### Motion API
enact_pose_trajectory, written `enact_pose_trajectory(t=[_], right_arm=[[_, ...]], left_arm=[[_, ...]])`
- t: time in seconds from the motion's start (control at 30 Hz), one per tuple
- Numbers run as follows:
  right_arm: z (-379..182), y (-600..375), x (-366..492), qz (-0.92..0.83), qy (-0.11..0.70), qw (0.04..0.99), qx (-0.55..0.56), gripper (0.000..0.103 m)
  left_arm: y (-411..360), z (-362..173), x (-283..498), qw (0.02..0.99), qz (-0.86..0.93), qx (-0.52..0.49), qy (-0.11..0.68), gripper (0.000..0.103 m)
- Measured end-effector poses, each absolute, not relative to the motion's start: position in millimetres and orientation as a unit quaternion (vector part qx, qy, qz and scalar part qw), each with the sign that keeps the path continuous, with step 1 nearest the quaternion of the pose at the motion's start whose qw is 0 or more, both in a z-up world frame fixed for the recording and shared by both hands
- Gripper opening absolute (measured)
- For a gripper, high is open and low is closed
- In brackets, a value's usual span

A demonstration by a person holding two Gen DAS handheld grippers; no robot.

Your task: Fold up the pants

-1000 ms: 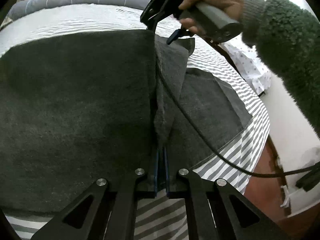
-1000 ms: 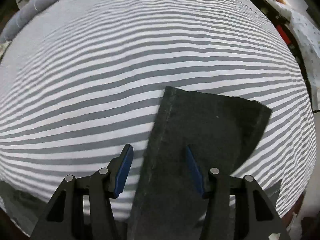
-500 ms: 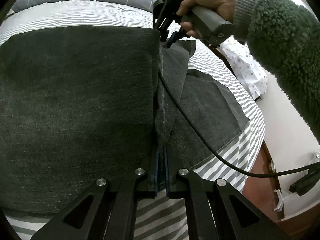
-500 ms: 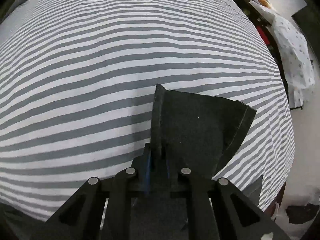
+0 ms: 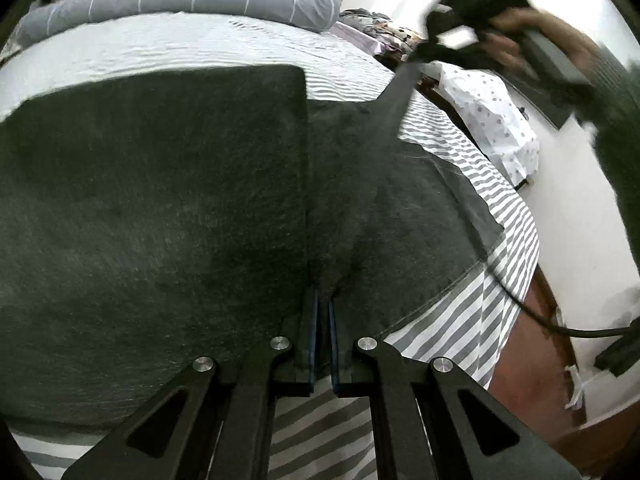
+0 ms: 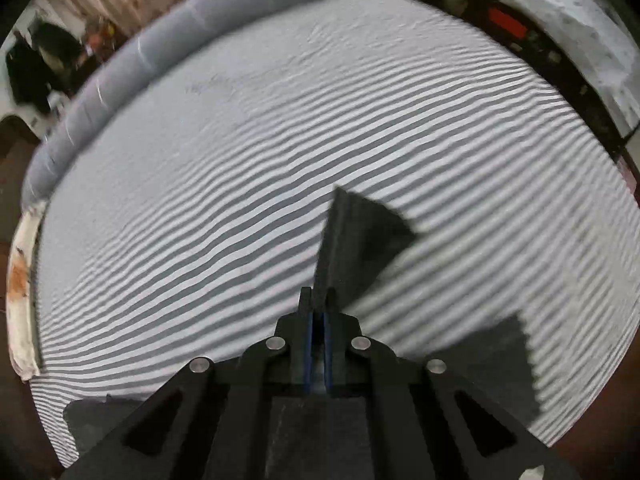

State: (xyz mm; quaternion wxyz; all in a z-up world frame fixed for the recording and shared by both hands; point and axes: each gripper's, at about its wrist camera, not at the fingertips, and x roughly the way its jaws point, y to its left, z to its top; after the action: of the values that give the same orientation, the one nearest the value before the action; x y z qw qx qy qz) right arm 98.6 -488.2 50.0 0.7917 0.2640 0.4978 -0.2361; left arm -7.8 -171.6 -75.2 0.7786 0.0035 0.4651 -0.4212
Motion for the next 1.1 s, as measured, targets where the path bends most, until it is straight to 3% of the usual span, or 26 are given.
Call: enact_pose_trajectory(t=[0.2, 0.53, 0.7, 0.77, 0.83, 1.0, 1.07, 1.1], right_arm=[[65.3, -528.4, -13.7, -0.261, 0.437, 0.802, 0.311, 0.001], [-47.0, -566.1, -105.7, -0.241, 0.407, 0.739, 0.479, 0.004], [-74.3, -574.3, -123.6, -0.213, 0.377, 0.731, 0.527, 0.014], [-76.5, -571.8, -127.0, -0.197, 0.366, 0.741, 0.528, 0.022], [-75.9, -566.5, -125.5, -0.194, 0.363, 0.749, 0.519, 0.037], [-79.7, -572.7, -119.0, -0.18, 0.33, 0.77, 0.515, 0.036], [-84.8, -579.8, -117.2, -0.174, 0.324, 0.765, 0.529, 0.026], [-86.7, -582.7, -116.0, -0.176, 0.321, 0.764, 0.531, 0.015]], left_arm=[[-169.6, -65.3, -21.8, 0.779, -0.437, 0.047, 0.447, 0.004], [-182.5, -70.7, -34.7, 0.784, -0.423, 0.095, 0.444, 0.004], [-188.8, -72.6, -33.8, 0.786, -0.415, 0.105, 0.445, 0.004], [-191.8, -72.1, -34.9, 0.789, -0.411, 0.111, 0.442, 0.005], [-195.5, -71.5, -35.7, 0.793, -0.407, 0.117, 0.438, 0.005], [-203.3, -71.2, -33.9, 0.8, -0.399, 0.123, 0.431, 0.005], [-207.5, -72.1, -32.4, 0.802, -0.395, 0.126, 0.43, 0.005], [-209.5, -72.1, -31.1, 0.803, -0.393, 0.125, 0.43, 0.005]])
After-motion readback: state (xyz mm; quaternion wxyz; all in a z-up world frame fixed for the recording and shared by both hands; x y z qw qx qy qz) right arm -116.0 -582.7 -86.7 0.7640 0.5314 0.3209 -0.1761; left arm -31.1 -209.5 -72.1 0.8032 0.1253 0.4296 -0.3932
